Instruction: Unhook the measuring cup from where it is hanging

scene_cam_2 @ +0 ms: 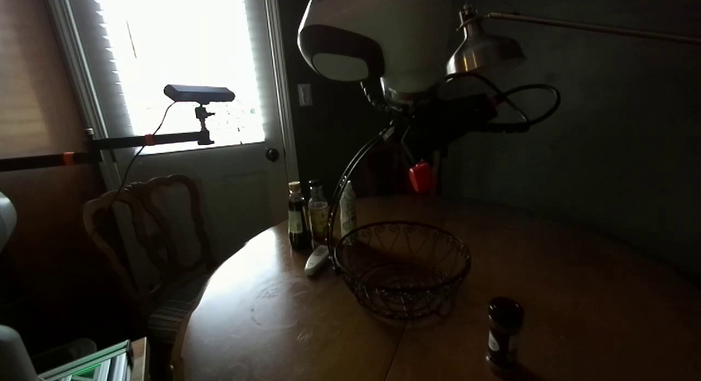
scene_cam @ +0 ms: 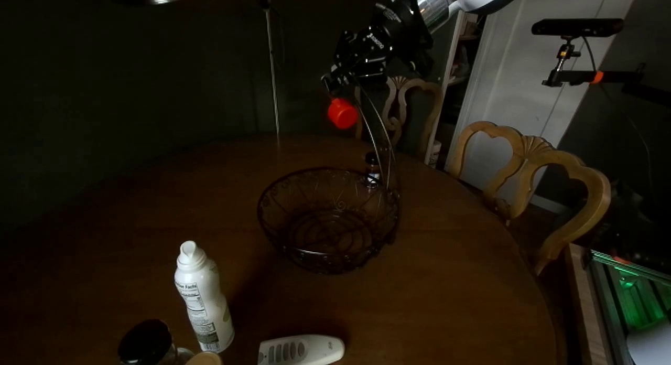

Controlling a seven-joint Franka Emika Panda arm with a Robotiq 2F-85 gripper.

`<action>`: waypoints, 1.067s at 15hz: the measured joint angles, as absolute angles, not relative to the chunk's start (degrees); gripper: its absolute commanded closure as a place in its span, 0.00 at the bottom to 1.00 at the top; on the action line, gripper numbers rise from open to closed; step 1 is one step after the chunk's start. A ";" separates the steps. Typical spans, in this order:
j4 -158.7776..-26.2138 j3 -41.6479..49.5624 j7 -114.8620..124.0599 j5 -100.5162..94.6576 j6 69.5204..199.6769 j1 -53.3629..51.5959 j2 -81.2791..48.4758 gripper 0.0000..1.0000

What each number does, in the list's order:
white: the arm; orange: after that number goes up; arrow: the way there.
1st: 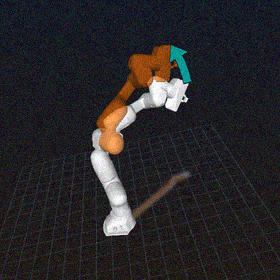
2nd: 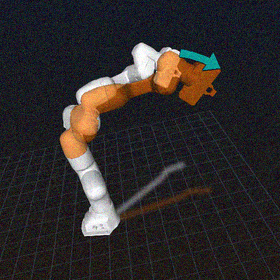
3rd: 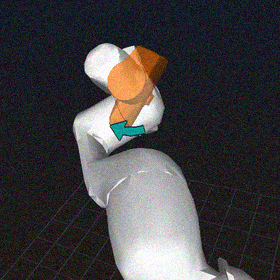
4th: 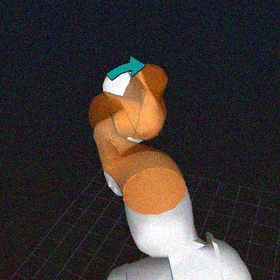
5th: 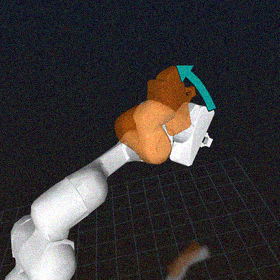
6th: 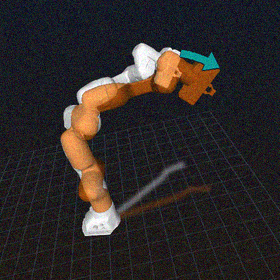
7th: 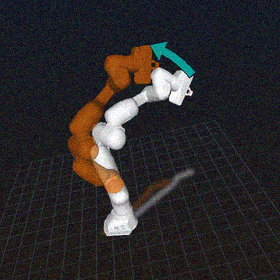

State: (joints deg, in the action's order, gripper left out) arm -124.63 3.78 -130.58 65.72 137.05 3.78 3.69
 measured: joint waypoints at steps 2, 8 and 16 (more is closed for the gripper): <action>-124.68 3.39 -130.58 66.40 139.46 3.37 3.70 0.99; -124.73 2.48 -130.53 68.13 147.05 2.09 3.79 0.99; -125.71 1.44 -125.74 67.93 162.17 1.93 3.15 0.99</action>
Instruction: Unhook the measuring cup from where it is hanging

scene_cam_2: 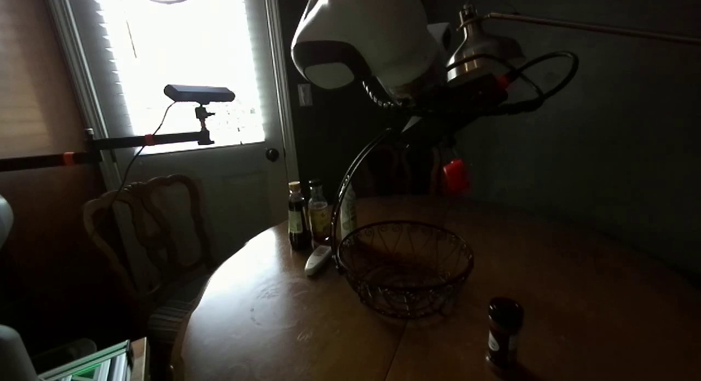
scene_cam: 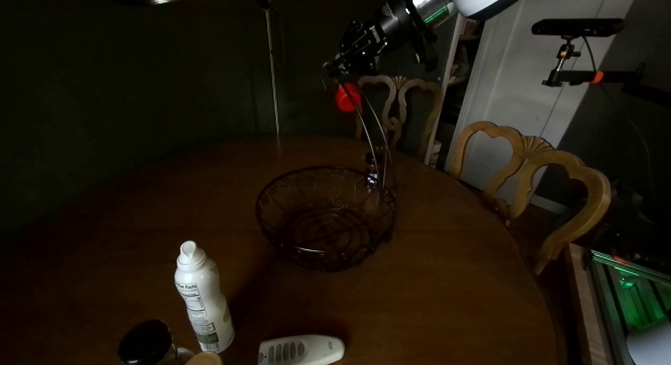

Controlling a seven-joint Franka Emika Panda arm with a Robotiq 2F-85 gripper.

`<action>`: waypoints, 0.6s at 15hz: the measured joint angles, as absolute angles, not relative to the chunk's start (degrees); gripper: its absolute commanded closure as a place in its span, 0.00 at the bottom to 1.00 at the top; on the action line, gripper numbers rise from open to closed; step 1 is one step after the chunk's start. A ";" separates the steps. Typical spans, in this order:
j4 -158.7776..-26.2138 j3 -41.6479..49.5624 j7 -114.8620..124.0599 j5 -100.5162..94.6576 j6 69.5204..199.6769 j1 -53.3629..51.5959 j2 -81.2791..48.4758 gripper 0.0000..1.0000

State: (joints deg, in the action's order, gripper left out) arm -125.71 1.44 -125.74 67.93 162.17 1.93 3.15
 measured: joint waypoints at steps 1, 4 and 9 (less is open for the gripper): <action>-126.04 1.18 -125.03 67.91 166.22 1.91 2.94 0.99; -126.89 0.51 -123.50 67.97 178.57 1.85 1.30 0.99; -127.27 -0.80 -117.23 65.99 200.01 0.49 -5.06 0.99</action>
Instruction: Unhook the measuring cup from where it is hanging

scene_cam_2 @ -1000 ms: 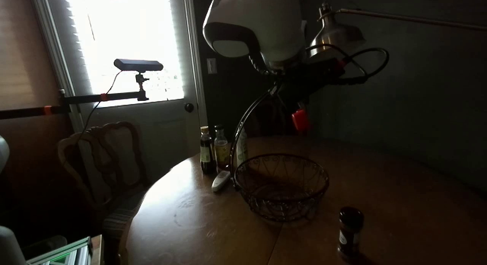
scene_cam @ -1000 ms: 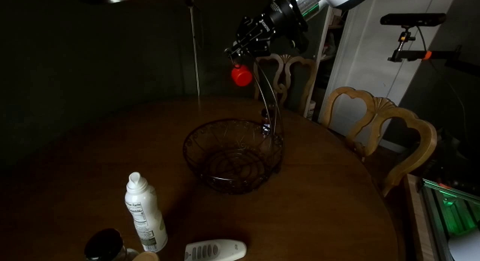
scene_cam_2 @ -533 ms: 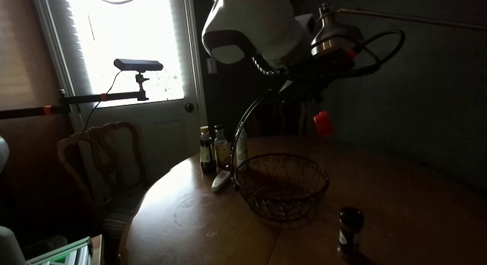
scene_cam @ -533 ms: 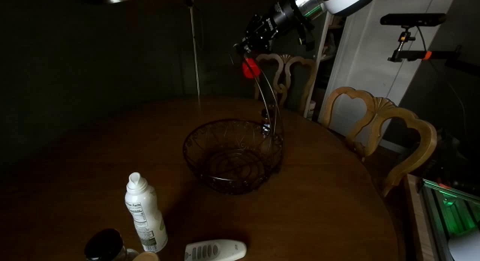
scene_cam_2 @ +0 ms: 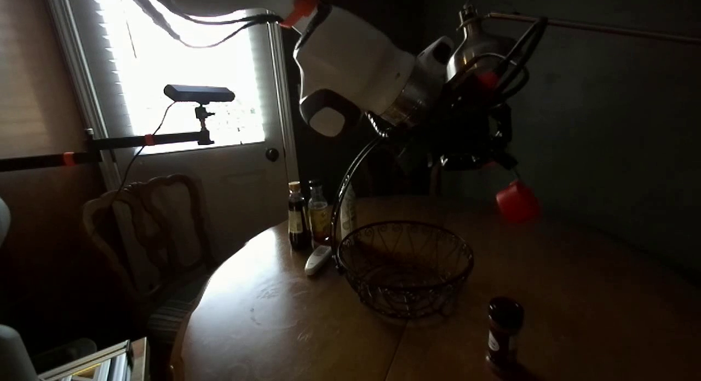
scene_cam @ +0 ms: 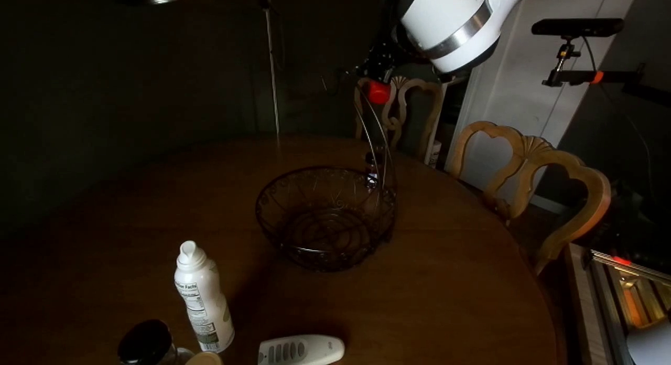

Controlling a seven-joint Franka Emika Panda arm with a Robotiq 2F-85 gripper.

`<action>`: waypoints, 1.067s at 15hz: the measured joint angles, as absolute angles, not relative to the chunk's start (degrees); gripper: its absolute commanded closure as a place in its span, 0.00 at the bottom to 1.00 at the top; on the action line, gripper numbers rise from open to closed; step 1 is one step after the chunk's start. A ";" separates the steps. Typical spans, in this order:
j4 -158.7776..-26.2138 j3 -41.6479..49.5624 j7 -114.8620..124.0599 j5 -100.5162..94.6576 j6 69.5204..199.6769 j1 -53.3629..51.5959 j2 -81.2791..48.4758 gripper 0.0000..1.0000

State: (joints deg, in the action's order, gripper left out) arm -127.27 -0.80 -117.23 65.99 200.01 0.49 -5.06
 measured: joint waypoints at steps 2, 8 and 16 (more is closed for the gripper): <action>-126.94 -1.23 -114.56 65.90 206.78 0.16 -8.63 0.99; -126.21 -1.35 -112.43 64.98 209.88 0.12 -11.21 0.95; -124.18 -0.96 -110.99 62.67 209.72 1.10 -11.88 0.99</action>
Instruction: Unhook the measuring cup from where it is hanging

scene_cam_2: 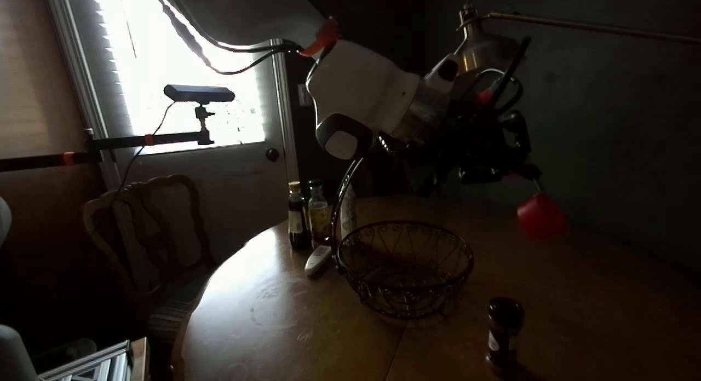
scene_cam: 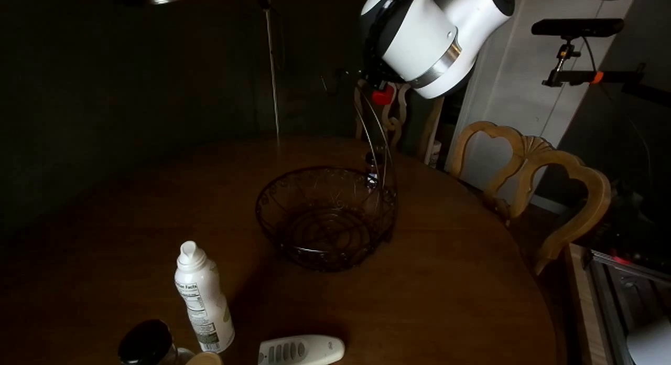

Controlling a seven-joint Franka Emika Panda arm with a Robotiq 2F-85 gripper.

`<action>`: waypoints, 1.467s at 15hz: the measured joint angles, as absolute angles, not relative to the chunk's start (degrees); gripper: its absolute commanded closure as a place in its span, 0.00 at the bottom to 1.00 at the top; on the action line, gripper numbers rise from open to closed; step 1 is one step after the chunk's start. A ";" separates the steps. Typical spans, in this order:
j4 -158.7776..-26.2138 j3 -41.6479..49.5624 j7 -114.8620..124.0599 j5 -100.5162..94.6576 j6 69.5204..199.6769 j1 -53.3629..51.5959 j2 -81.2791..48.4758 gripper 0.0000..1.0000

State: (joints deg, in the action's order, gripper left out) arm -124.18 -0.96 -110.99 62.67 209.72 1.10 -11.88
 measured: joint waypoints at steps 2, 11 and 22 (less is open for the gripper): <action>-123.01 -0.61 -109.83 60.14 208.94 2.33 -12.13 0.99; -117.17 0.73 -104.83 57.48 208.86 7.11 -17.66 0.99; -105.77 3.07 -102.56 63.93 217.23 7.21 -36.16 0.99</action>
State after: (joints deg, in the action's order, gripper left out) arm -105.77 3.07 -102.56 63.93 217.23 7.21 -36.16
